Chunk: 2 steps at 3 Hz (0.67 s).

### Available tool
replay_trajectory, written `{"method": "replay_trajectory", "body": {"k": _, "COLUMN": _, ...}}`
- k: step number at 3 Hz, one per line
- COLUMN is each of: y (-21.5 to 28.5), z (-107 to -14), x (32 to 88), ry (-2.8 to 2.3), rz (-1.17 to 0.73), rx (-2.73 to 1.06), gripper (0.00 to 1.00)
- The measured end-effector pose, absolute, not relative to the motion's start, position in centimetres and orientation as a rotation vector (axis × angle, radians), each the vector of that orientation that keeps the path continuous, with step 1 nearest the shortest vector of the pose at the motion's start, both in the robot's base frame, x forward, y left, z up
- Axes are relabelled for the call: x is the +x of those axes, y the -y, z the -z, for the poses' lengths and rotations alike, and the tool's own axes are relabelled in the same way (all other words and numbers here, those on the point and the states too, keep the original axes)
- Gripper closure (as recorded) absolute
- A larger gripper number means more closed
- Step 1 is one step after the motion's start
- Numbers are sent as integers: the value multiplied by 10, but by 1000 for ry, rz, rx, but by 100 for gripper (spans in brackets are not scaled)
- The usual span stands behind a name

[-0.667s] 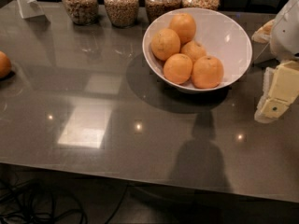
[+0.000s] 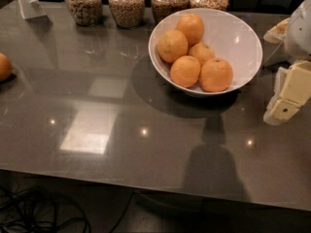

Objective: Pick orange from white bowl

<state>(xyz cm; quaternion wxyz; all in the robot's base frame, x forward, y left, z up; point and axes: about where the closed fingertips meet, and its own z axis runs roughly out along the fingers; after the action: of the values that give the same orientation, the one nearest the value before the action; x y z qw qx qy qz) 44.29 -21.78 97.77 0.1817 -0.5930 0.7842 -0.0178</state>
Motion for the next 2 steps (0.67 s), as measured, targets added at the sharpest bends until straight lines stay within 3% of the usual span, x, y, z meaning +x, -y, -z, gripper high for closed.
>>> {"method": "replay_trajectory", "body": {"k": 2, "y": 202, "z": -990, "x": 496, "ry": -2145, "rz": -147, "rx": -1371, "gripper": 0}}
